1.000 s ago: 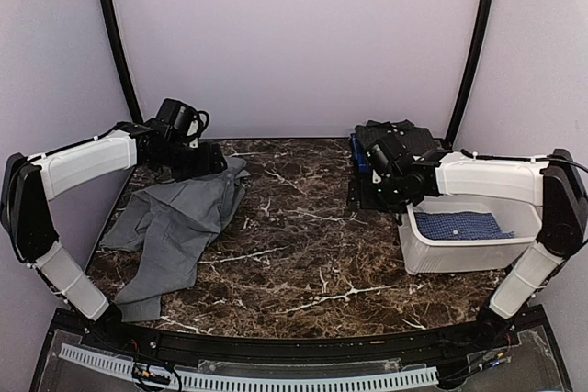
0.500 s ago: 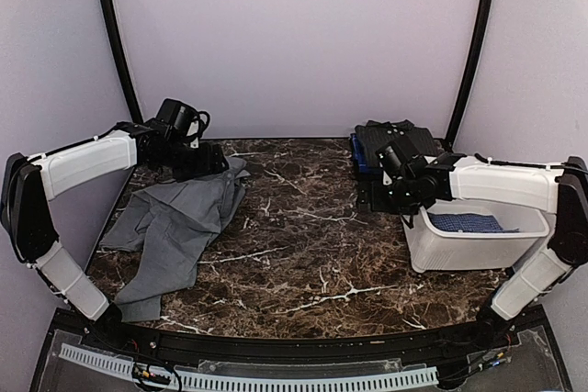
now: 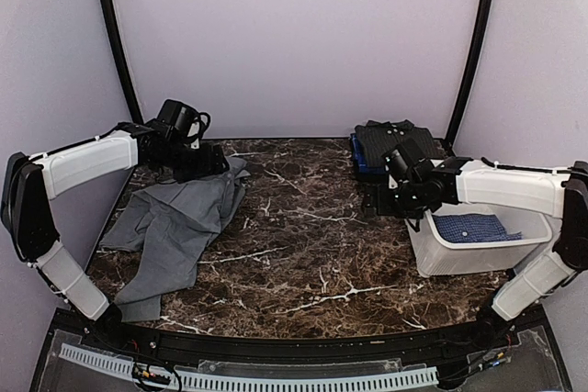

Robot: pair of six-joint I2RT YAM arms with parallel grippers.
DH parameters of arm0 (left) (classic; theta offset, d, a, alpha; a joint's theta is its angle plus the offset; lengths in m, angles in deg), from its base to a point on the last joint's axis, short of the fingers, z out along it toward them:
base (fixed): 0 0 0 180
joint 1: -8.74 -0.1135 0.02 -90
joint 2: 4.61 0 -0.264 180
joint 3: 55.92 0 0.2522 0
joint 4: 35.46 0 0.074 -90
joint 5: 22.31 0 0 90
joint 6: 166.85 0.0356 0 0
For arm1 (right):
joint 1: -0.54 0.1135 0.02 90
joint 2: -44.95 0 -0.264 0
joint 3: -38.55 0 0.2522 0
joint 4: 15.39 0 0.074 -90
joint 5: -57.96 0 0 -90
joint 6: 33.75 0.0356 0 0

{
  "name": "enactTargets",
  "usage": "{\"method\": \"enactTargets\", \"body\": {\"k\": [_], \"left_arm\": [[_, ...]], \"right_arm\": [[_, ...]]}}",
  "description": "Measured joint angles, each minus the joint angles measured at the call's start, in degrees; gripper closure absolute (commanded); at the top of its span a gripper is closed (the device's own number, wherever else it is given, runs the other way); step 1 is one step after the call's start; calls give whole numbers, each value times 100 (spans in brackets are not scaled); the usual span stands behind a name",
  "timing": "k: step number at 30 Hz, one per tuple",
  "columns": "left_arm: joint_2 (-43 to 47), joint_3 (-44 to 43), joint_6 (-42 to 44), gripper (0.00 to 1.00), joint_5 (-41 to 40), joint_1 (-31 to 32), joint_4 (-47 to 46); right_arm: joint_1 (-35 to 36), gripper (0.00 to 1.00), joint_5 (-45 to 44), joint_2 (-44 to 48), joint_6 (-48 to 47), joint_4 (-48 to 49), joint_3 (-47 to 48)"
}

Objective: Fold and stack the long sleeve shirts
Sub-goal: Move the bin to the corner of the board, then pick up the crumpled shirt from the center of the board.

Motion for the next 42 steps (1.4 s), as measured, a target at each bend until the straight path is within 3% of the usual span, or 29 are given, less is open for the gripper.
{"method": "enactTargets", "body": {"k": [4,10,14,22,29,35,42], "left_arm": [[15,0,-35,17,-181,0,2],[374,201,-142,19,-872,2,48],[649,407,-192,20,-927,28,39],[343,494,-450,23,-1274,1012,107],[249,1005,-1759,27,-2437,1729,706],[619,1821,-2736,27,-2444,2072,826],[496,1928,-3244,28,-2485,2028,319]], "right_arm": [[111,1,28,-15,-28,-129,203],[638,1,-22,-332,-170,-157,1318],[859,1,0,-723,-317,-7,1851],[903,1,251,-1401,-614,334,2238],[903,1,535,-1523,-824,807,2262],[903,1,715,-1528,-929,1283,2140],[903,2,767,-1543,-1010,1637,1965]]}}
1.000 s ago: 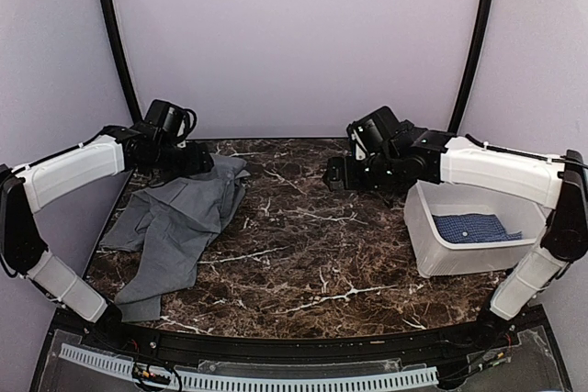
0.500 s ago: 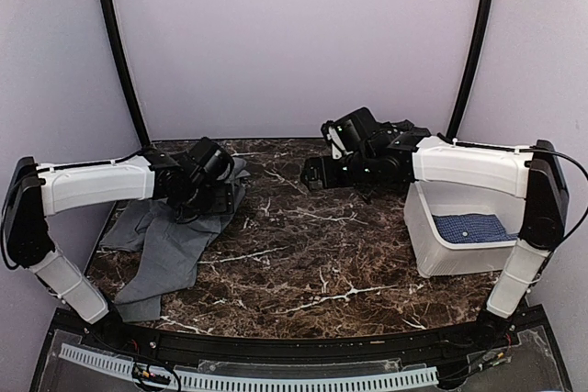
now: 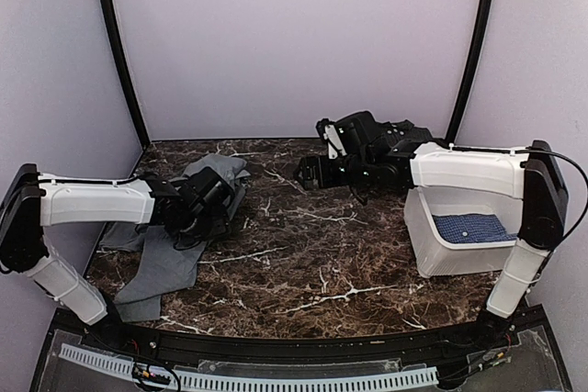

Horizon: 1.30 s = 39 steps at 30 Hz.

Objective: Fold and stack the long sleeve shirts
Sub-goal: Pick up the crumpled shirt from the center of the board.

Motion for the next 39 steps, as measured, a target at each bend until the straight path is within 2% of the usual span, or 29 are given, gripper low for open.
{"method": "enactTargets", "body": {"k": [3,5,7,8,9,10,12,18,27,33,39], "left_arm": [[-212,-17,-140,34,-72,-184,-240],[-313,-17,-164,42,-131,-326,-358],[-426,-50,-181,57,-190,-490,-435],[-485,-87,-205,72,-223,-553,-457],[-540,-122,-164,79,-271,-605,-490],[-577,-153,-136,91,-308,-656,-533],[-647,-247,13,99,-350,-699,-614],[-1250,-1128,955,100,-90,-496,-951],[-1405,-2684,2498,100,837,774,-1451],[-848,-3571,3104,100,1196,1163,-1478],[-131,-4317,3375,100,660,999,-1032]], "right_arm": [[0,1,-13,0,-7,94,-59],[0,1,-15,0,-7,149,-105],[0,1,-15,0,-7,175,-151],[0,1,-15,0,-7,184,-177],[0,1,-15,0,-4,186,-199],[0,1,-15,0,-4,197,-216],[0,1,-17,0,-4,201,-251],[-2,2,-118,7,-11,299,-369],[-260,3,-382,280,4,411,-743],[-391,3,-564,721,20,514,-898],[-374,3,-570,968,42,848,-905]]}}
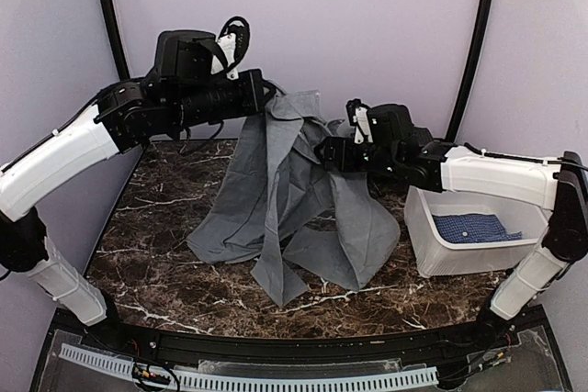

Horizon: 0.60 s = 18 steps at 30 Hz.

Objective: Fold and stack the long sleeve shirts
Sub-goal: Pick up the crumpled shirt from the center of the board.

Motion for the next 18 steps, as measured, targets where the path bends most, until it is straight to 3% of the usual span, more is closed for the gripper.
{"method": "enactTargets", "body": {"k": [5,11,15,18], "left_arm": [[-48,33,-153,100,330,-1145,555],[-706,643,-114,98,1735,-2542,625],[-1388,791,-11,84,2398,-3121,673],[-1746,791,105,60,2524,-3333,713]], "right_arm": [[17,3,107,-48,-4,83,173],[15,3,221,-619,-42,-245,509],[13,3,236,-1139,-61,-573,734],[9,4,236,-1394,-66,-841,785]]}}
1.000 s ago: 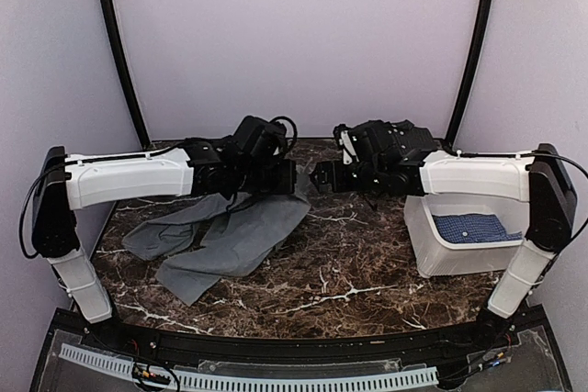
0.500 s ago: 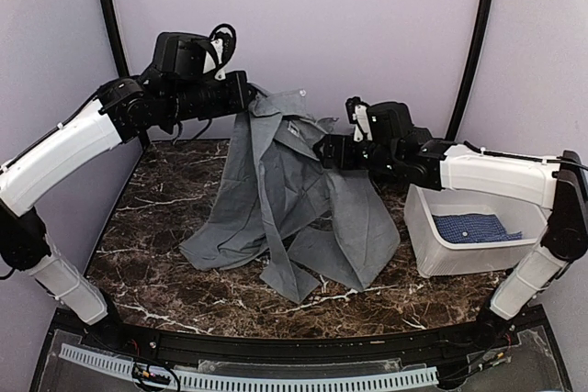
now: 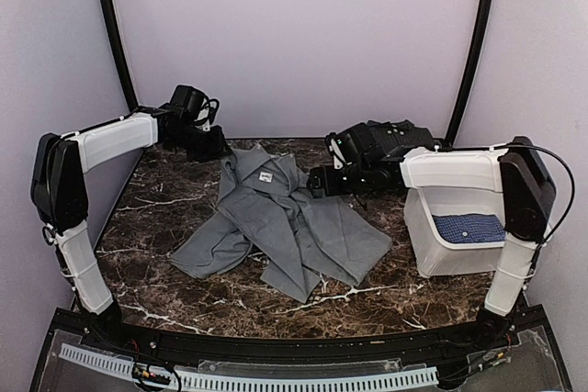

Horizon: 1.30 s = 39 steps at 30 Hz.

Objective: Fold and stack the long sleeve shirts
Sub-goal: Pick up the crumpled shirt from the center of the board.

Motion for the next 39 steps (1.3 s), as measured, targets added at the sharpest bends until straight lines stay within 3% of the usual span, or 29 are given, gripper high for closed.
{"method": "enactTargets", "body": {"k": [6,9,16,24,39], "left_arm": [[-81,-103,7,30,111,-68,39],[20,0,-122,26,92,-28,17],[1086,1436,-627,29,-146,101,-7],[1864,3147,-1499,42,129,192,-476],[1471,3845,-2874,52,492,966,-1504]], "right_arm": [[-4,4,114,-254,15,-308,-2],[4,4,223,-254,22,-269,-11],[85,6,428,-378,20,-269,-11],[208,10,374,-968,26,-376,350],[334,16,387,-1058,109,-444,520]]}}
